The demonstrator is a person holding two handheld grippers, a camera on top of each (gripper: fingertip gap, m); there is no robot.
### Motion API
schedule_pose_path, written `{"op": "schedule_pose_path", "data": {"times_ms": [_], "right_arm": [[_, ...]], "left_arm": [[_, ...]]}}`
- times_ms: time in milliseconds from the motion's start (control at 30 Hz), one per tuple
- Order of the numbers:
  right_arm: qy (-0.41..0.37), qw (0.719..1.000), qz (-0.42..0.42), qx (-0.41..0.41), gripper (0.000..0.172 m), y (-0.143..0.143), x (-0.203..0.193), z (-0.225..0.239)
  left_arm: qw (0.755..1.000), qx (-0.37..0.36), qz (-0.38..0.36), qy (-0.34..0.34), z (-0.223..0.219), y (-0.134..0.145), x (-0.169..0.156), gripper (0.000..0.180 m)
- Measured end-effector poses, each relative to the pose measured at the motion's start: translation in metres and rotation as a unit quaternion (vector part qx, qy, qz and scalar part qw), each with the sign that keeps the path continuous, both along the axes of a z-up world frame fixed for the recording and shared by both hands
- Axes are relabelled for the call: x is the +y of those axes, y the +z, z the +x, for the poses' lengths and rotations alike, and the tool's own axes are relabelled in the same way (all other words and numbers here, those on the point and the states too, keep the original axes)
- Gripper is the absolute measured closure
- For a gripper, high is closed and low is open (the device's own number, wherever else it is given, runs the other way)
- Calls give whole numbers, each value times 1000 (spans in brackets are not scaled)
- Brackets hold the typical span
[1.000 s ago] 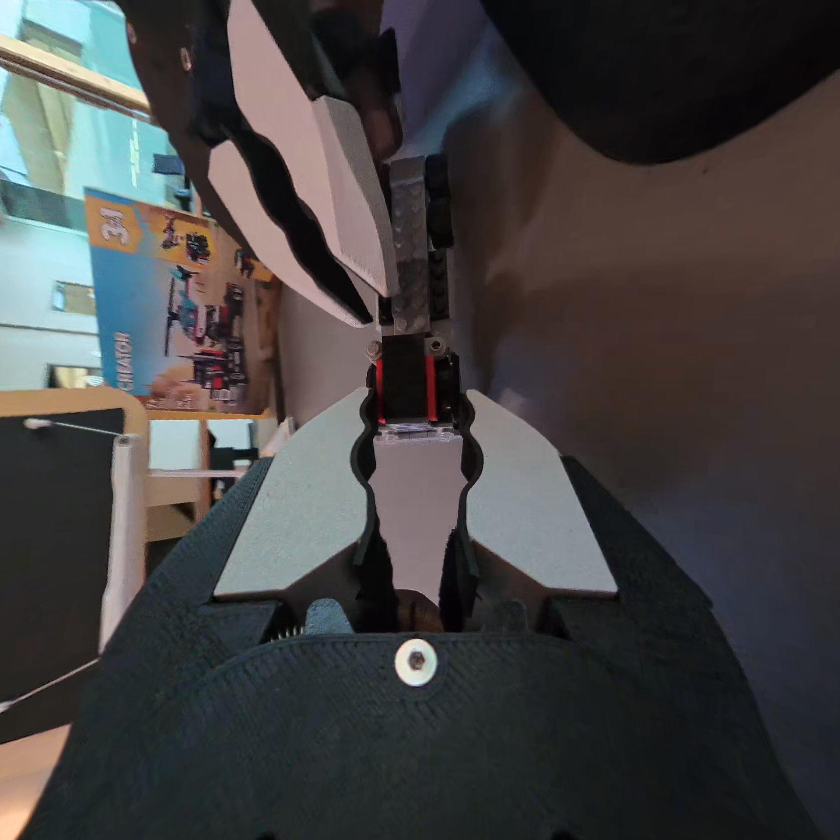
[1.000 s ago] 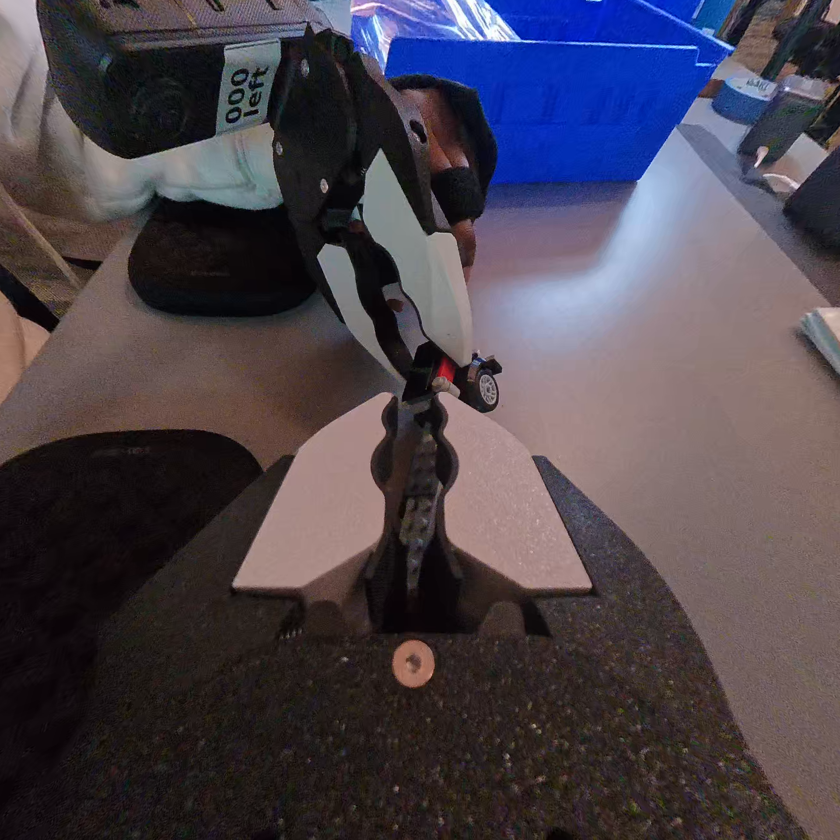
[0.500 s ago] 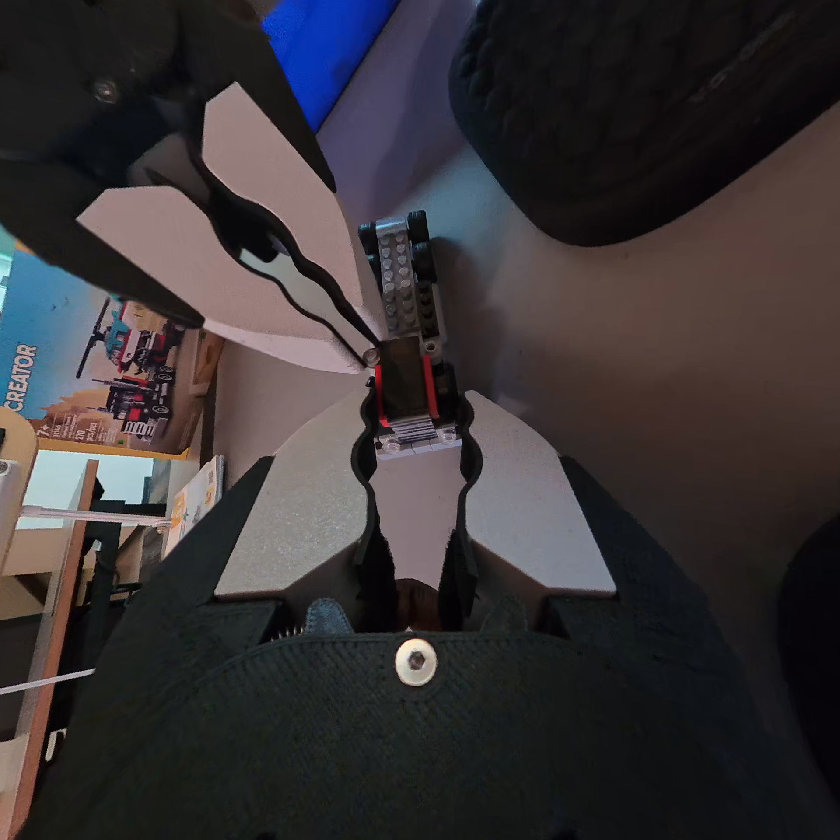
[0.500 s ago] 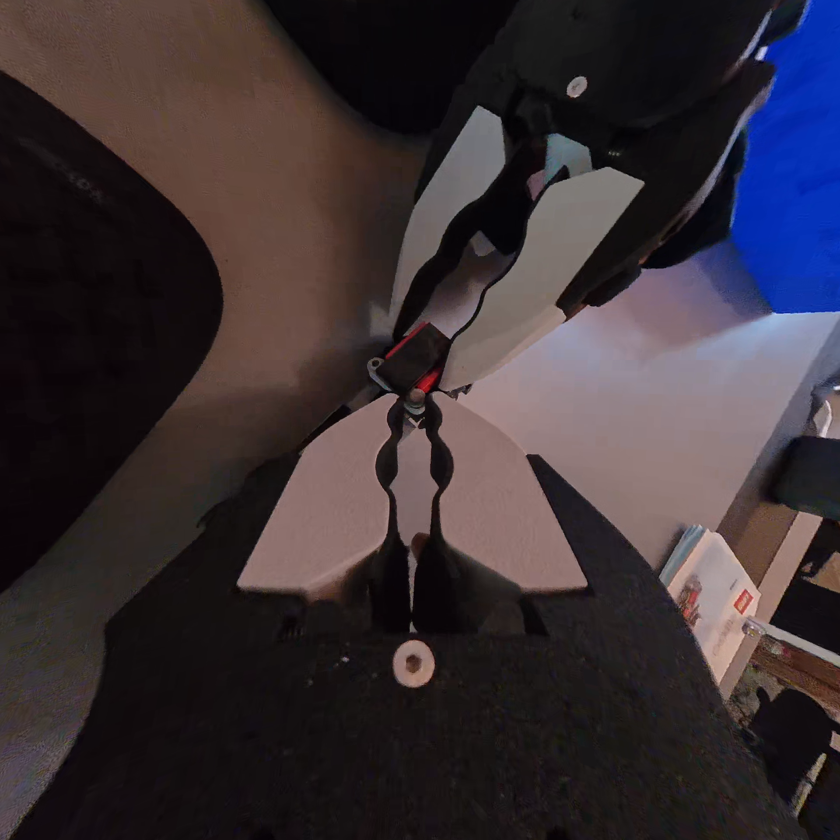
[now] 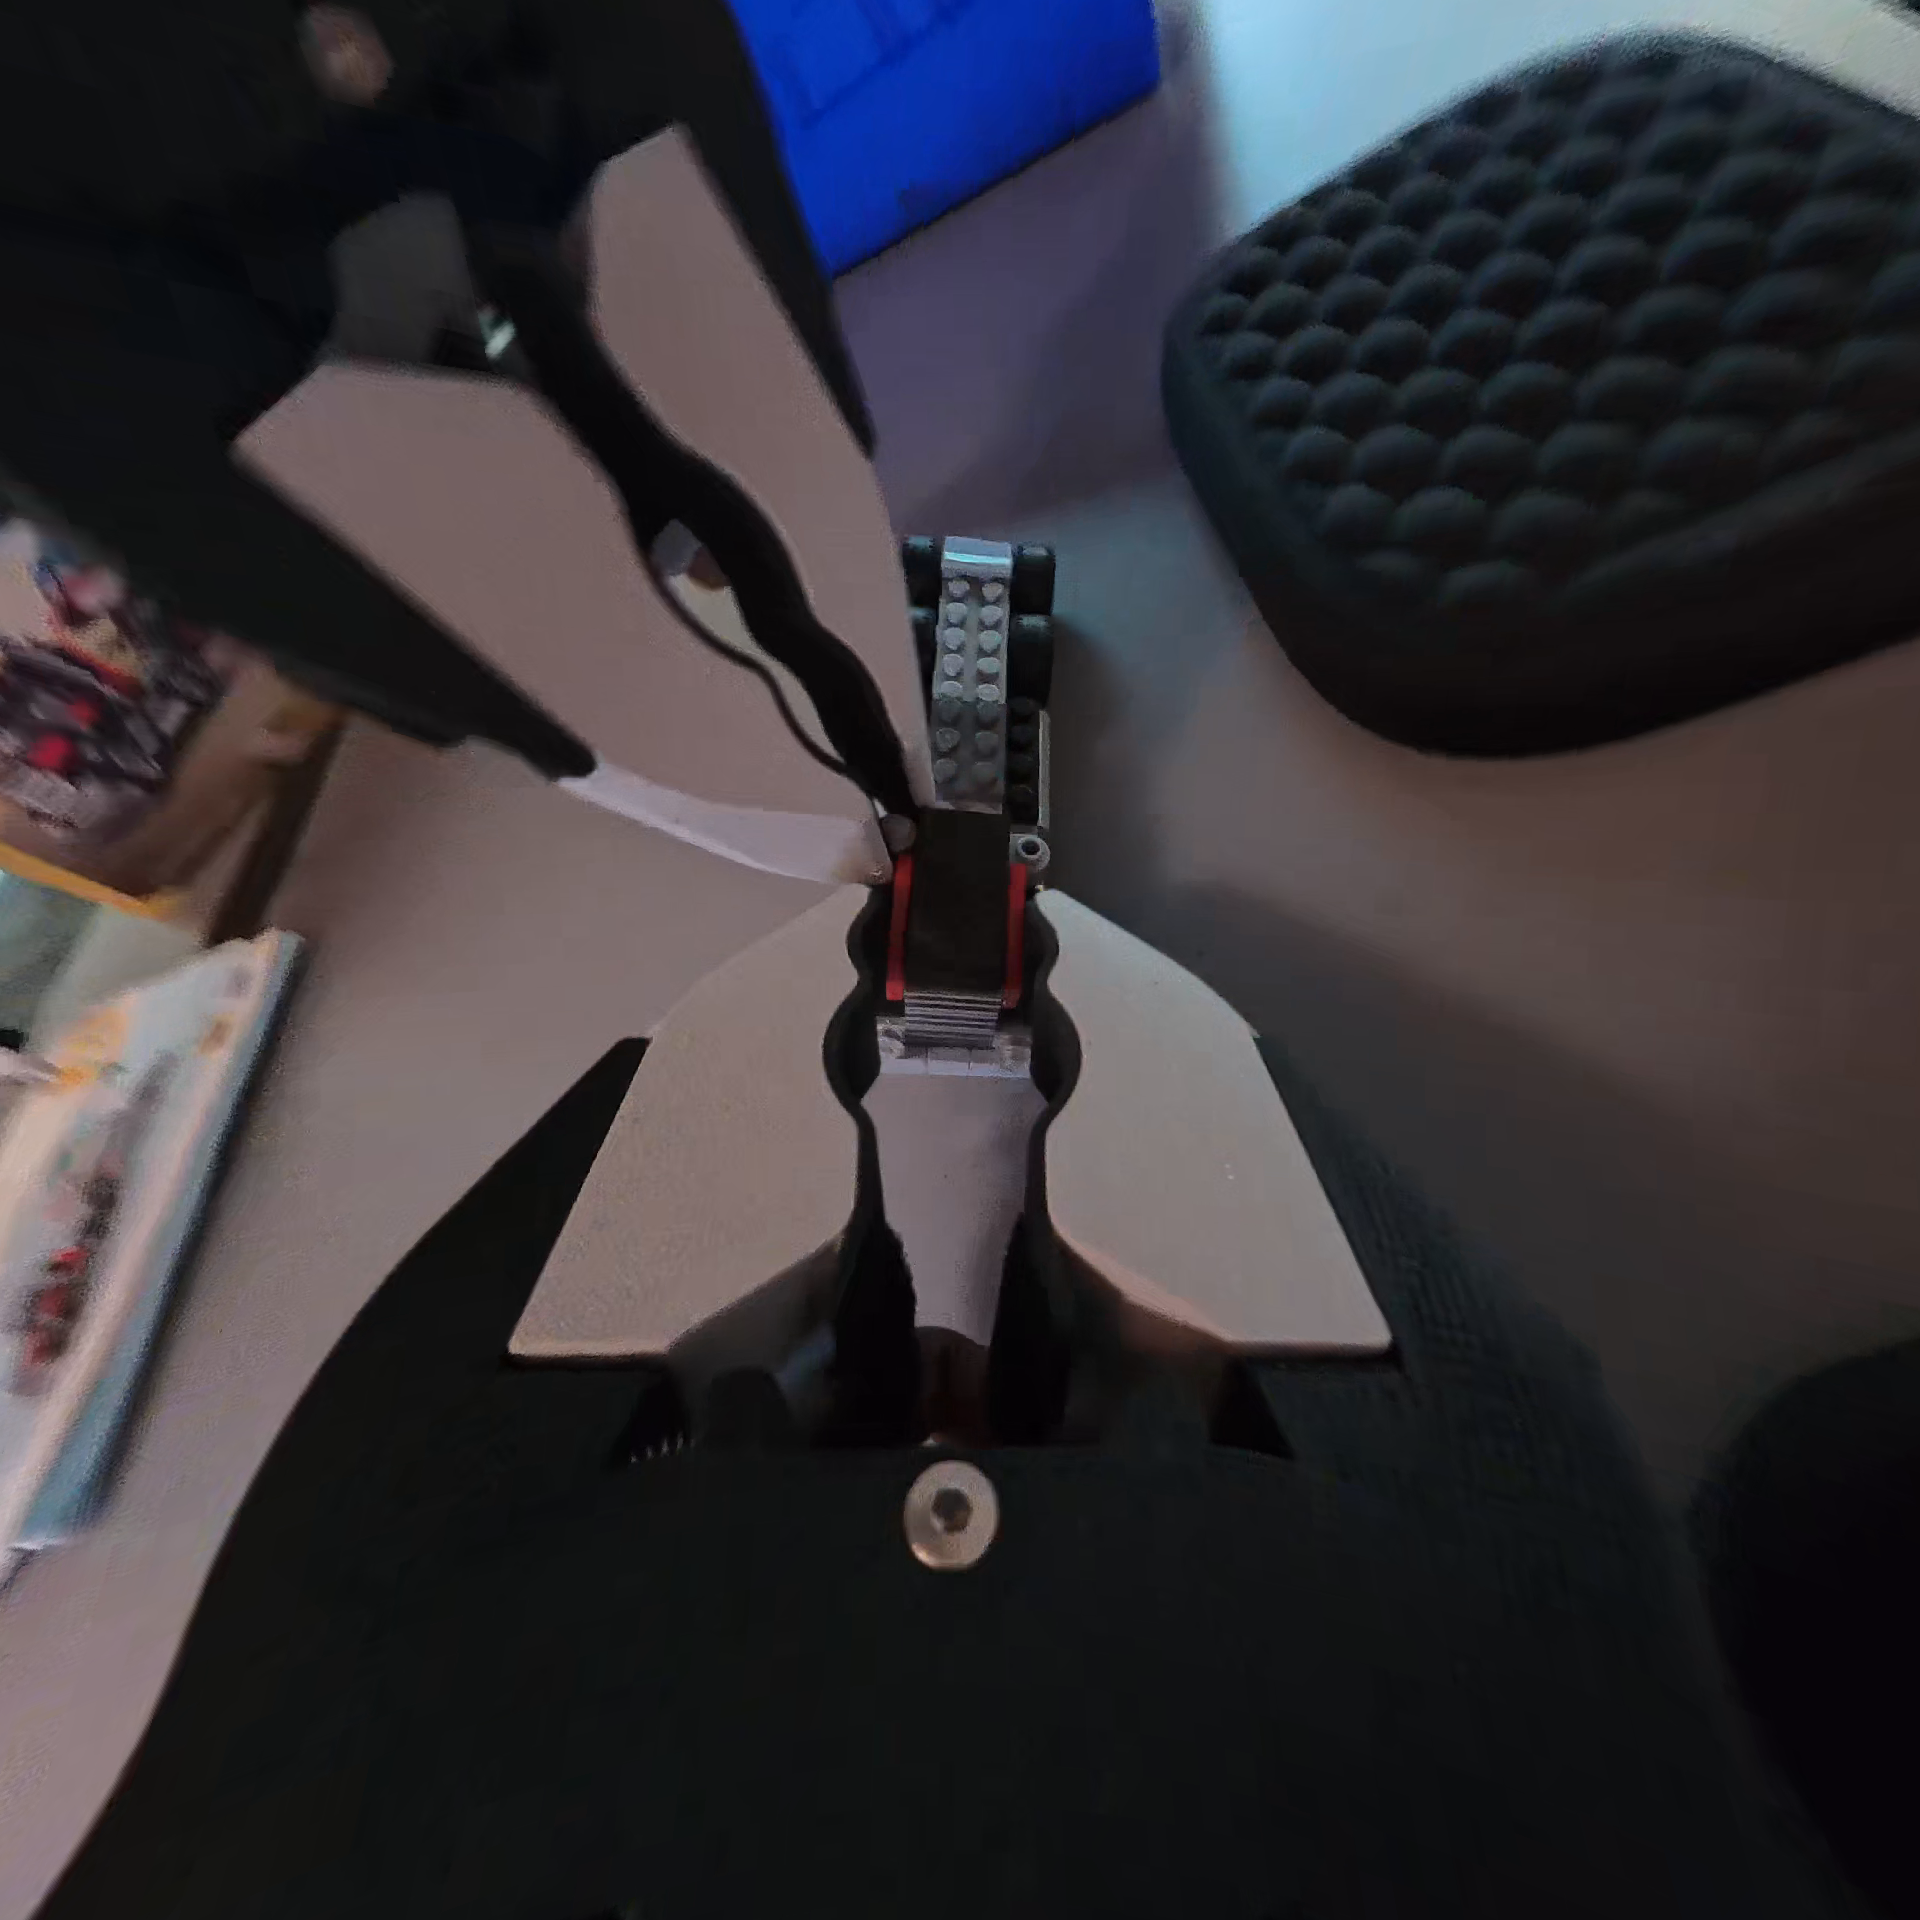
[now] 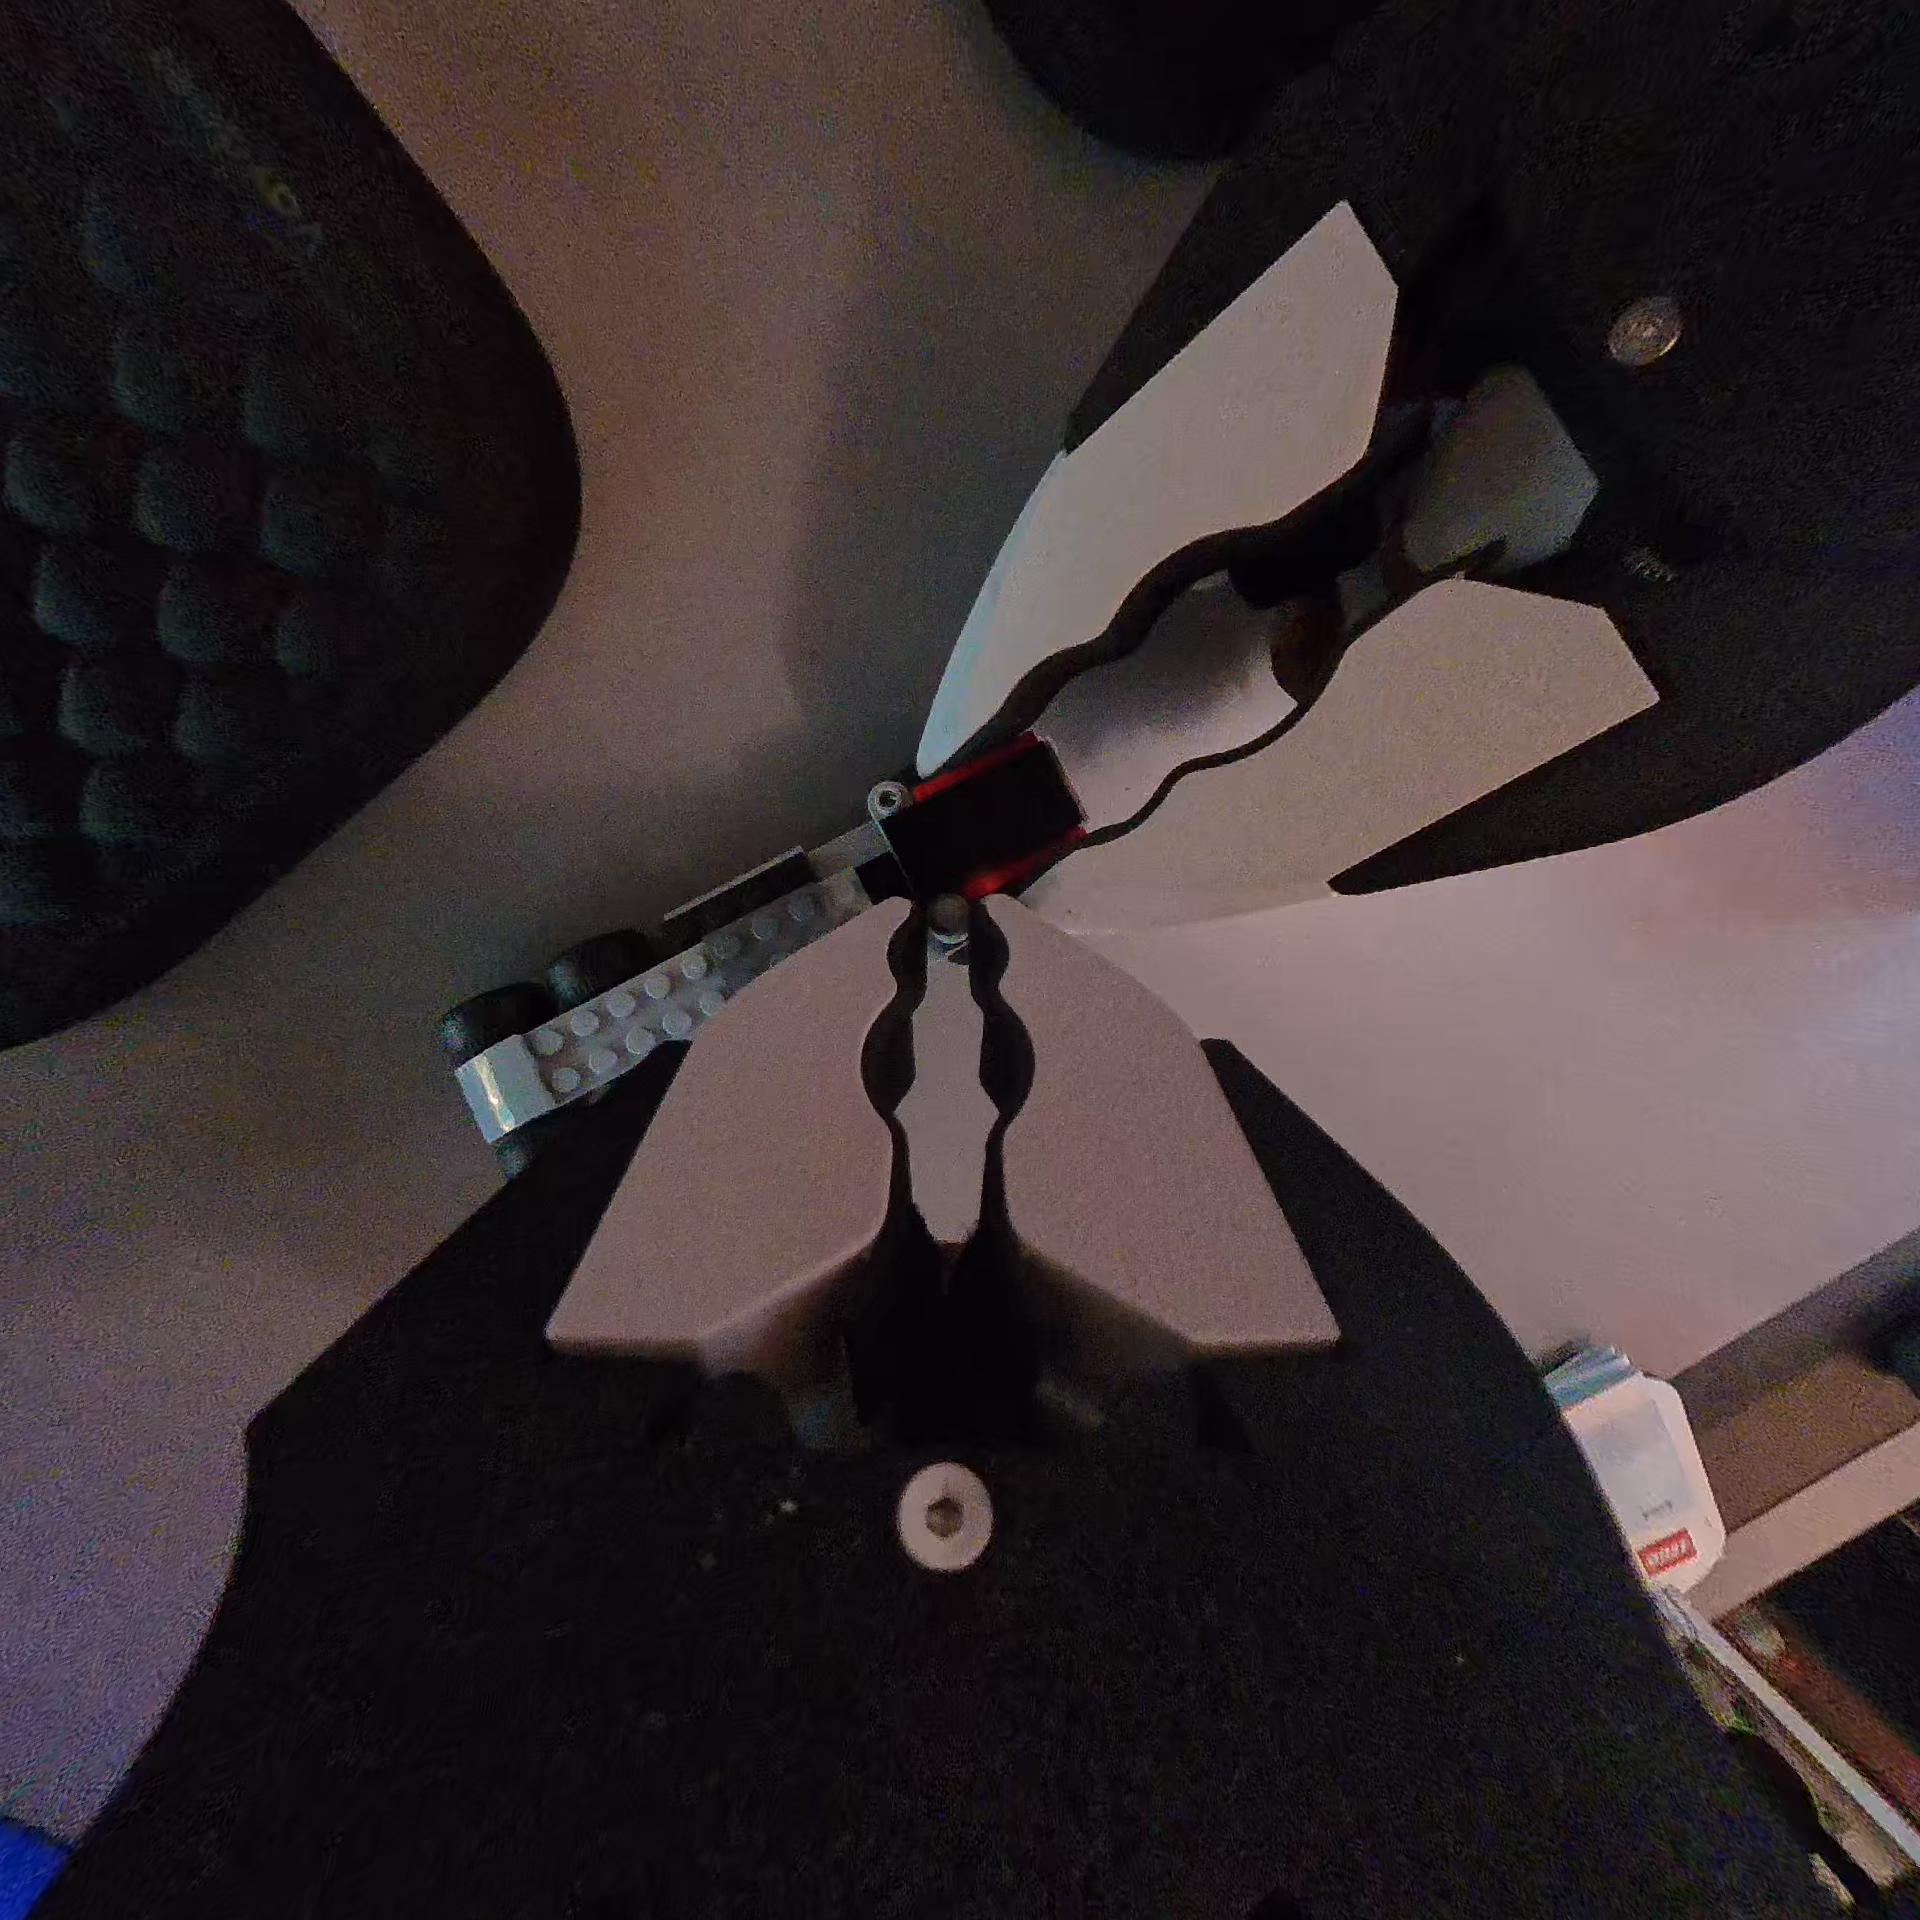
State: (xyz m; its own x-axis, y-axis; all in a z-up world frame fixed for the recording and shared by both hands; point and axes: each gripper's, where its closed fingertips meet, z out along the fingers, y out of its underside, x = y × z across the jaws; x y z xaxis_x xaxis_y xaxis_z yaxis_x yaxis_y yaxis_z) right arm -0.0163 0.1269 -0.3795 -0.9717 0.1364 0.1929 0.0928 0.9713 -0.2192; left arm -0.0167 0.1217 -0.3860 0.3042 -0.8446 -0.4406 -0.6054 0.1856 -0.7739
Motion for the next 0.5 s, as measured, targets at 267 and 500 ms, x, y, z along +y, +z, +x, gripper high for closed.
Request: {"op": "schedule_pose_path", "data": {"times_ms": [267,500], "right_arm": [[-30,974,131,182,165,-1,15,-7],[-187,955,-6,232,166,2,18,-5]], "left_arm": [[988,-53,-133,60,-3,-3,8,155],[988,-53,-129,61,-3,-3,8,155]]}}
